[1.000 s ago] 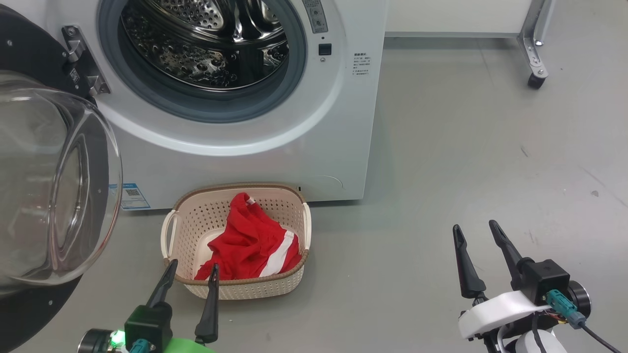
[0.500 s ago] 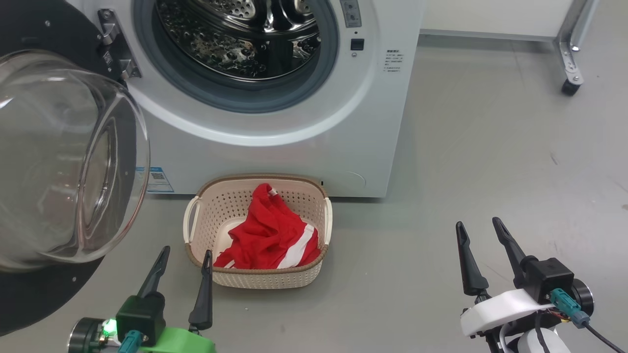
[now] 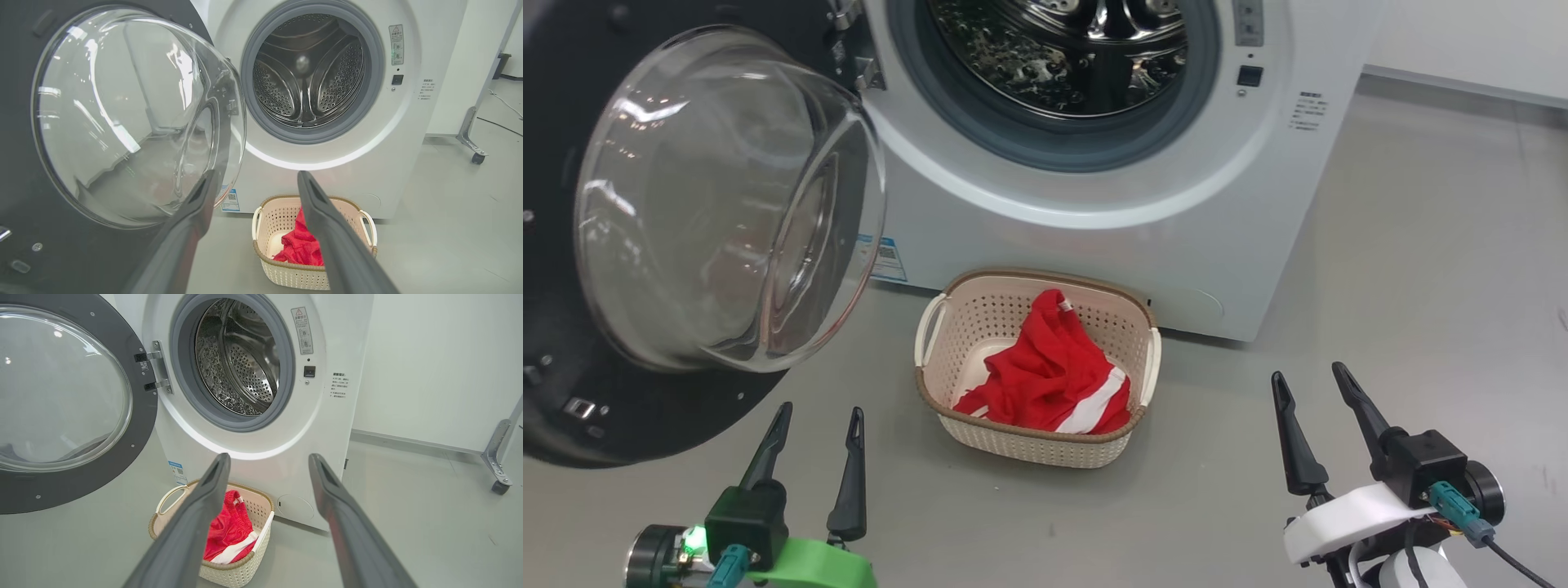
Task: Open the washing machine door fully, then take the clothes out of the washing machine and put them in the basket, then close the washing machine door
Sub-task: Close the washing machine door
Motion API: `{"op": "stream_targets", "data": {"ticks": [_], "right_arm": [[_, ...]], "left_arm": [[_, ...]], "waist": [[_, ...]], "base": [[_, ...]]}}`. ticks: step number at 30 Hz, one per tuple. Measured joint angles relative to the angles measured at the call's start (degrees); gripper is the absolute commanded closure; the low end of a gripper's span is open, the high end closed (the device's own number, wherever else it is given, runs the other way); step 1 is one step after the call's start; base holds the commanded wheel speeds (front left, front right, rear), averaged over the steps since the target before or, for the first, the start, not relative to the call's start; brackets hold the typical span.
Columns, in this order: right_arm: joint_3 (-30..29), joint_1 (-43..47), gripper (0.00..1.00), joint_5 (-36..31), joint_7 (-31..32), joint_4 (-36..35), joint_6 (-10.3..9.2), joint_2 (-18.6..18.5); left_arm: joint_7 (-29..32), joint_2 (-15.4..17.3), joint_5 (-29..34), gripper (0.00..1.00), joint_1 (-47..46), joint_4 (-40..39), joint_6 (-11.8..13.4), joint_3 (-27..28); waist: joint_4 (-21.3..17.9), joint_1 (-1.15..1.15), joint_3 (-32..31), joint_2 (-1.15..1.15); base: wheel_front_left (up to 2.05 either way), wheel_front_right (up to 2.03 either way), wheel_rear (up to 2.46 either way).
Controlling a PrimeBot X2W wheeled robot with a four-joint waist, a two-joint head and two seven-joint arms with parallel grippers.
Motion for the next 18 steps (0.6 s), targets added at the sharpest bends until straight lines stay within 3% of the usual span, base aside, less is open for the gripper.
{"op": "stream_targets", "data": {"ticks": [18], "right_arm": [[1.07,0.31,0.0,-0.14,0.0,0.57,0.33,0.02]], "left_arm": [[0.01,0.05,-0.26,0.0,-0.05,1.24,0.0,0.64]], "waist": [[13.16,0.0,-1.43,0.0]], "base": [[0.0,0.0,0.0]]}}
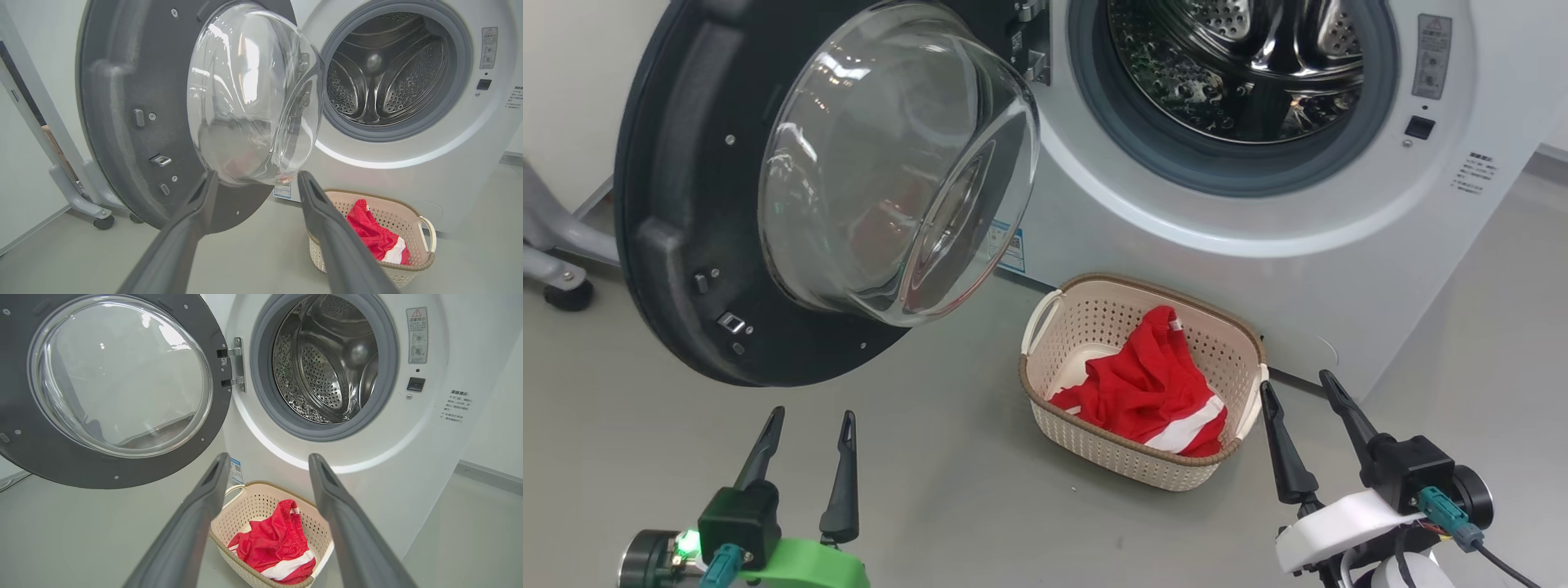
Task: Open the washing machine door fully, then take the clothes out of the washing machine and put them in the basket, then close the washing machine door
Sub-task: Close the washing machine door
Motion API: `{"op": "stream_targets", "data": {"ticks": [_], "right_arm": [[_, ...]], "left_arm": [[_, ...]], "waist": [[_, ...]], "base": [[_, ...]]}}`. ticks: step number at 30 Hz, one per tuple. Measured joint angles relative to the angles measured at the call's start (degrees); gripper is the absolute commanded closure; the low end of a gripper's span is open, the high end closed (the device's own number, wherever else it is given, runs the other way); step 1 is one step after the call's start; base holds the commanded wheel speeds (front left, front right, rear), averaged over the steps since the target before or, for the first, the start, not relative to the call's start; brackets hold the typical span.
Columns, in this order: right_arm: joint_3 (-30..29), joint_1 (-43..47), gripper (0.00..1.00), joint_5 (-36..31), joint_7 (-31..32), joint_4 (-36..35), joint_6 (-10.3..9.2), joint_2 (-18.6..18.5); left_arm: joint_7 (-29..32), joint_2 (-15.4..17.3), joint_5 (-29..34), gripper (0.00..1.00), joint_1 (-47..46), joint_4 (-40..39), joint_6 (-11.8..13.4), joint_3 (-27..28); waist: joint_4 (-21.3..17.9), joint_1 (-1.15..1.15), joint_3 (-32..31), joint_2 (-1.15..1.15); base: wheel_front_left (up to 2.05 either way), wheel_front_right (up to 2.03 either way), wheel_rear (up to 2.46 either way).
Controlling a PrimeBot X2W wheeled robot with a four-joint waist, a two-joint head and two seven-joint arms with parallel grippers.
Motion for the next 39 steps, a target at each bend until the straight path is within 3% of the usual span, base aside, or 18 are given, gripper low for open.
{"op": "stream_targets", "data": {"ticks": [6,24,25,26,27,28,34,39], "right_arm": [[1.29,0.0,0.0,0.0,0.0,0.33,0.12,0.04],[1.68,-0.01,0.0,0.01,0.0,0.77,0.18,0.04],[1.69,-0.01,0.0,0.01,0.0,0.78,0.18,0.04],[1.7,-0.01,0.0,0.02,0.0,0.8,0.18,0.04],[1.74,-0.01,0.0,0.03,0.0,0.81,0.18,0.04],[1.77,-0.01,0.0,0.07,0.0,0.81,0.18,0.04],[1.8,-0.01,0.0,0.08,0.0,0.82,0.0,0.04],[2.38,-0.05,0.0,0.09,0.0,0.83,-0.01,0.07]], "left_arm": [[-0.48,0.41,-0.16,0.0,0.01,-0.04,0.25,1.33],[-1.0,0.38,-0.59,0.0,0.04,-0.32,0.26,1.36],[-1.0,0.38,-0.67,0.14,0.04,-0.32,0.26,1.36],[-1.01,0.38,-0.85,0.69,0.04,-0.33,0.26,1.34],[-1.01,0.38,-1.09,0.81,0.04,-0.34,0.26,1.33],[-1.04,0.38,-1.11,1.0,0.04,-0.35,0.26,1.36],[-1.81,0.19,-3.63,1.0,0.04,-1.0,-0.2,1.74],[-2.94,-0.98,-14.82,1.0,0.02,-3.24,-2.56,4.58]], "waist": [[1.94,0.0,-0.36,0.0],[2.05,0.0,-0.33,0.0],[2.04,0.0,-0.34,0.0],[2.03,0.0,-0.35,0.0],[2.03,0.0,-0.36,0.0],[2.02,0.0,-0.37,0.0],[2.05,0.0,-0.4,0.0],[1.88,0.0,-0.53,0.0]], "base": [[0.0,0.0,0.0],[0.0,0.0,0.0],[0.0,0.0,0.0],[0.0,0.0,0.0],[0.0,0.0,0.0],[0.0,0.0,0.0],[0.0,0.0,0.0],[0.0,0.0,0.0]]}}
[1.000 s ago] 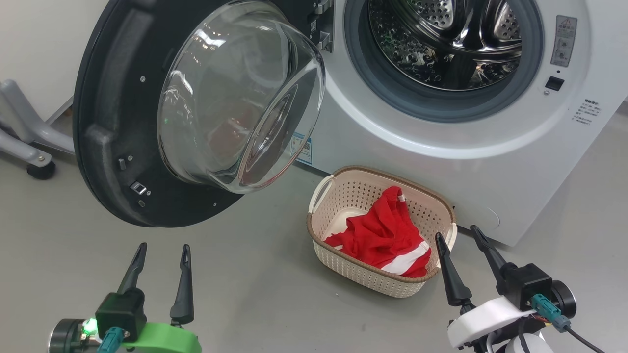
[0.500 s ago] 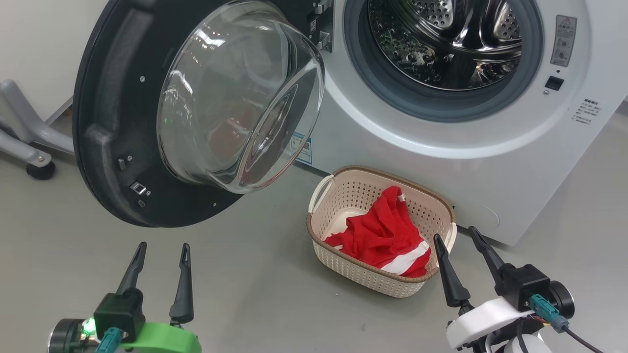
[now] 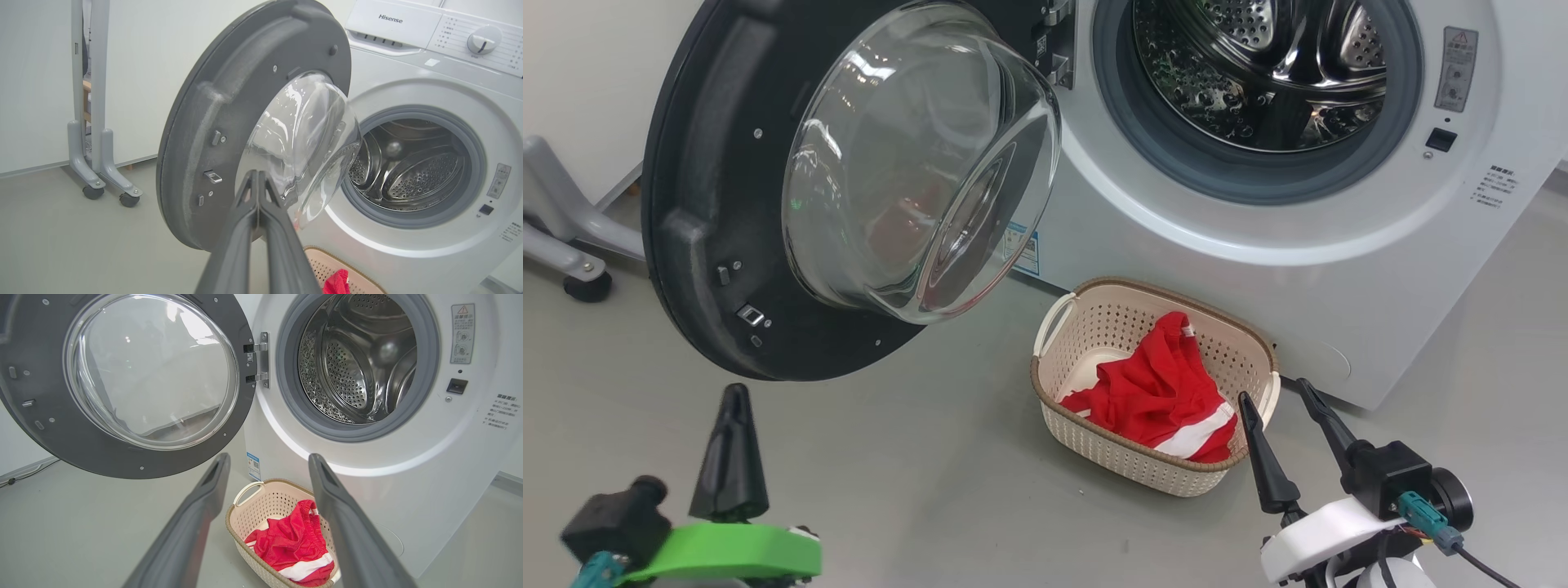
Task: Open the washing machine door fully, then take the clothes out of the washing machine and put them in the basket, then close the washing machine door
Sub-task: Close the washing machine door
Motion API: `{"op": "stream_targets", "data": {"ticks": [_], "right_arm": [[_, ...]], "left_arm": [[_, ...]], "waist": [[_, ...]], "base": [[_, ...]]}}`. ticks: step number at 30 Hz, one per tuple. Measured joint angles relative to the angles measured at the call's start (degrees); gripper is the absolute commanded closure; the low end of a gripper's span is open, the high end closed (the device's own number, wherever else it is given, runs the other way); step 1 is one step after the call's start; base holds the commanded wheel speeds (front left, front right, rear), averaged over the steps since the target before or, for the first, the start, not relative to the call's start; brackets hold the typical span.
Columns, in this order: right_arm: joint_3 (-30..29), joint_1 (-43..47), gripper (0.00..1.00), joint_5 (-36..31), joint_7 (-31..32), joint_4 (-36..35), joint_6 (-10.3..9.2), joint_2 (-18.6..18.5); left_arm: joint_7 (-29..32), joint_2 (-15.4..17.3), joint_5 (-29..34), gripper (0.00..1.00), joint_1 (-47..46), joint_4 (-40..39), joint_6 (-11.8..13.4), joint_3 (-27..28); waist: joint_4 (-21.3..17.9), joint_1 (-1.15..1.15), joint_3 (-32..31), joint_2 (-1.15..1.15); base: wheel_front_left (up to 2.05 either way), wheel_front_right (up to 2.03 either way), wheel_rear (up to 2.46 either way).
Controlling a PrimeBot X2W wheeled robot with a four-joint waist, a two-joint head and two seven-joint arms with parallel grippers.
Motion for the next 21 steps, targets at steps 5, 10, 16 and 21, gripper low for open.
{"op": "stream_targets", "data": {"ticks": [5,10,16,21], "right_arm": [[0.15,-0.01,0.0,0.0,0.0,0.01,-0.01,-0.01],[0.35,-0.07,0.0,0.0,0.0,0.02,-0.05,-0.01],[0.55,-0.3,0.0,-0.01,0.0,-0.03,-0.05,-0.01],[0.7,-0.51,0.0,-0.07,0.0,-0.12,-0.05,-0.03]], "left_arm": [[-0.02,-0.33,-13.4,1.0,-0.11,-2.22,-2.43,3.97],[0.01,-0.44,-23.84,1.0,-2.7,-3.96,-4.83,8.03],[1.47,-0.55,-33.94,1.0,-6.45,-6.11,-6.77,14.69],[3.91,0.99,-42.07,1.0,-10.18,-6.24,-6.84,21.9]], "waist": [[-0.52,0.0,0.15,0.0],[-1.08,0.0,0.66,0.0],[-2.03,0.0,1.37,0.0],[-2.97,0.0,2.01,0.0]], "base": [[0.0,0.0,0.0],[0.0,0.0,0.0],[0.0,0.0,0.0],[0.0,0.0,0.0]]}}
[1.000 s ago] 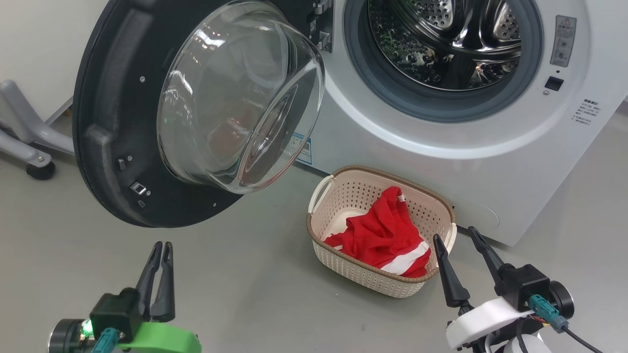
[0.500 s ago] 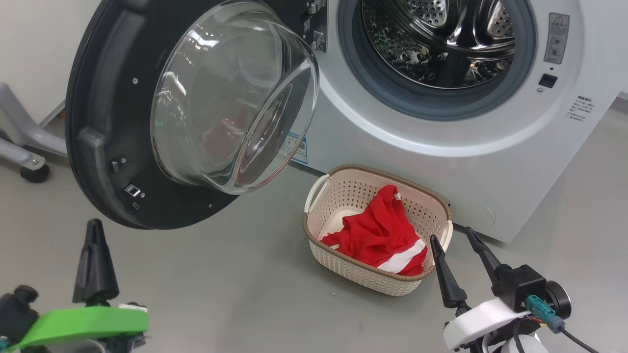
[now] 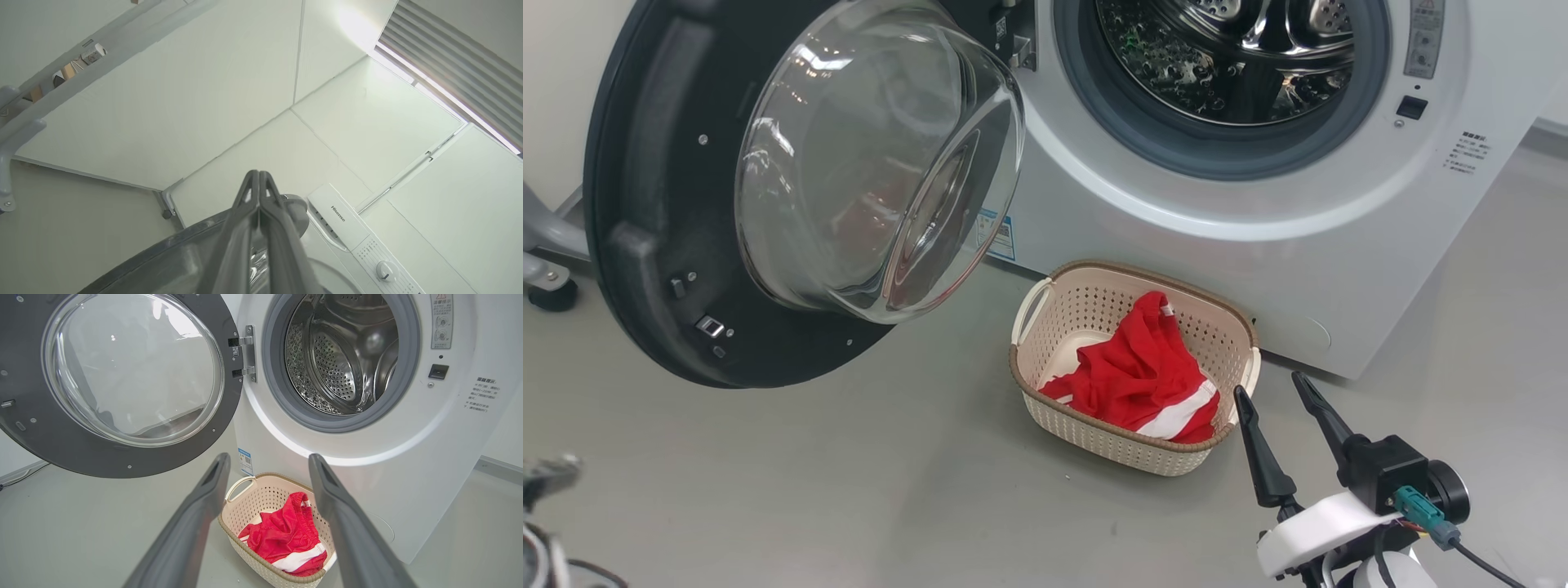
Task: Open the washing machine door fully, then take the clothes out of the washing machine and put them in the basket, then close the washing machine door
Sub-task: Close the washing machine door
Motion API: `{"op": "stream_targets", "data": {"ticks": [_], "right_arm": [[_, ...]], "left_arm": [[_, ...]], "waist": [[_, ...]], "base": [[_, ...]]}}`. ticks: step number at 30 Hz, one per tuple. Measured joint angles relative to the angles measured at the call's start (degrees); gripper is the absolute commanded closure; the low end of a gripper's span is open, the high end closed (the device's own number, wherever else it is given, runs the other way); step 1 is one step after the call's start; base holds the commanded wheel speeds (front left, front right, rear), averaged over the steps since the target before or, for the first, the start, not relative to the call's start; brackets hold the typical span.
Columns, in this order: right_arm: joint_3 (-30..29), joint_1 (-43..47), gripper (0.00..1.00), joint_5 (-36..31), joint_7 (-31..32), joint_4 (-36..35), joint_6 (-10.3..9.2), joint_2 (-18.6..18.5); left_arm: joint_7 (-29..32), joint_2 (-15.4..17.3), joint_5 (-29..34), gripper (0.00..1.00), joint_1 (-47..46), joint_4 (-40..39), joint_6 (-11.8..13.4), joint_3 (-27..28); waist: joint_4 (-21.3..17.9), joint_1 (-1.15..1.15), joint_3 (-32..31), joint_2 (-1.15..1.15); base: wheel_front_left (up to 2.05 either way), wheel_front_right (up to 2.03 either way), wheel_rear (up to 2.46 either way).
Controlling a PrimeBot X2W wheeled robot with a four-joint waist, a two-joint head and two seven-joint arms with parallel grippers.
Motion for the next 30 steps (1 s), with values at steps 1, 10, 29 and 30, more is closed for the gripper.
{"op": "stream_targets", "data": {"ticks": [1,10,29,30], "right_arm": [[0.0,-0.13,0.0,-0.02,0.0,-0.03,0.0,0.01],[-0.01,-1.3,0.0,-0.13,0.0,-0.23,0.01,-0.02],[-0.16,-3.65,0.0,-0.63,0.0,-0.29,0.52,-0.98],[-0.19,-3.7,0.0,-0.63,0.0,-0.27,0.55,-1.0]], "left_arm": [[0.77,0.54,-2.42,1.0,-0.85,0.02,-0.01,1.47],[7.4,5.92,-19.58,1.0,-9.54,7.6,2.25,12.44],[20.38,18.52,-22.32,1.0,-15.49,22.73,8.22,10.36],[21.11,18.81,-22.24,1.0,-15.49,23.34,8.22,9.54]], "waist": [[-0.21,0.0,0.15,0.0],[-2.09,0.0,1.83,0.0],[-6.32,0.0,5.18,0.0],[-6.49,0.0,5.31,0.0]], "base": [[0.0,0.0,0.0],[0.0,0.0,0.0],[0.0,0.0,0.0],[0.0,0.0,0.0]]}}
